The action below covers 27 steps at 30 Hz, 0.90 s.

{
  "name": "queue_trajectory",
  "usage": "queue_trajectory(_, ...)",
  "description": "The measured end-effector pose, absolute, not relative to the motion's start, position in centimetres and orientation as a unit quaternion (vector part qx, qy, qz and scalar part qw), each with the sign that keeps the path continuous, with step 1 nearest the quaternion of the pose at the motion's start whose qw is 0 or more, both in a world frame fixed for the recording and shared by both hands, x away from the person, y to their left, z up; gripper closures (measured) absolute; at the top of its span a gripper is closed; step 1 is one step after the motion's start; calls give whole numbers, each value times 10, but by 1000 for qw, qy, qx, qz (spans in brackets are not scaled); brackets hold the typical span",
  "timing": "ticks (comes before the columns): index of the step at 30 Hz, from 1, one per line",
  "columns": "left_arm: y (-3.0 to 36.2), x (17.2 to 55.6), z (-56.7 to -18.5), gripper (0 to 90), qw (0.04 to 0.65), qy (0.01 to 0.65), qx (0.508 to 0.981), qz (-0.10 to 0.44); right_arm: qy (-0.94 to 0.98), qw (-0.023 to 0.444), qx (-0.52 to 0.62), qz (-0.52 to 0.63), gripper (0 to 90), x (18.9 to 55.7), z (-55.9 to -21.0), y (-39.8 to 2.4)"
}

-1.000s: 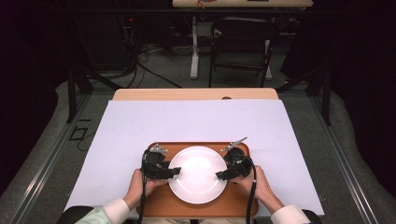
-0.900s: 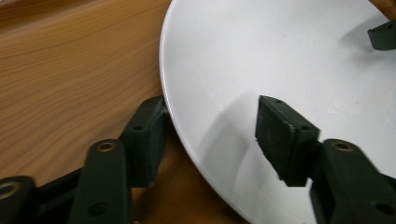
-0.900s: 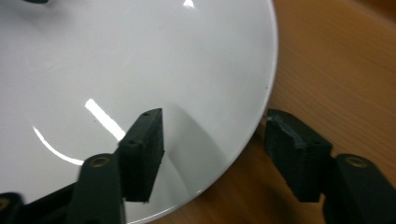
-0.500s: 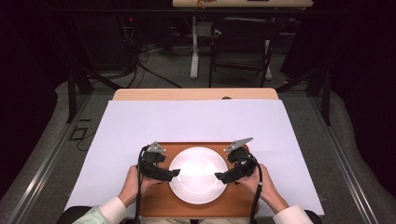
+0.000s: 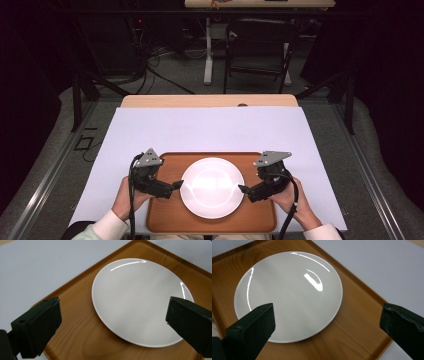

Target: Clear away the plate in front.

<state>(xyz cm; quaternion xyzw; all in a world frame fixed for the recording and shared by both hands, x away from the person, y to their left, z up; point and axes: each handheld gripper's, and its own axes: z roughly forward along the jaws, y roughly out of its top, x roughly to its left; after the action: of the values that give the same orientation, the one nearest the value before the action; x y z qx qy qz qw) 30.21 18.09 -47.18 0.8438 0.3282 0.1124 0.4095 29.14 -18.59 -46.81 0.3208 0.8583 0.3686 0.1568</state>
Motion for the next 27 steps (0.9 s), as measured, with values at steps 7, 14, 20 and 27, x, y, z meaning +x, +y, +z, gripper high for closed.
queue_trajectory(7, 199, 295, -463, 15, 429, 317, 837, 122, 848, 176, 330, 375, 0, 282, -462, -201)
queue_trajectory(14, 221, 287, -463, 39, 424, 324, 835, 136, 834, 190, 344, 387, 0, 266, -460, -221)
queue_trajectory(20, 242, 279, -469, 36, 427, 342, 825, 144, 829, 192, 353, 390, 0, 252, -467, -238)
queue_trajectory(27, 257, 269, -478, 31, 416, 349, 825, 159, 828, 188, 369, 377, 0, 238, -475, -252)
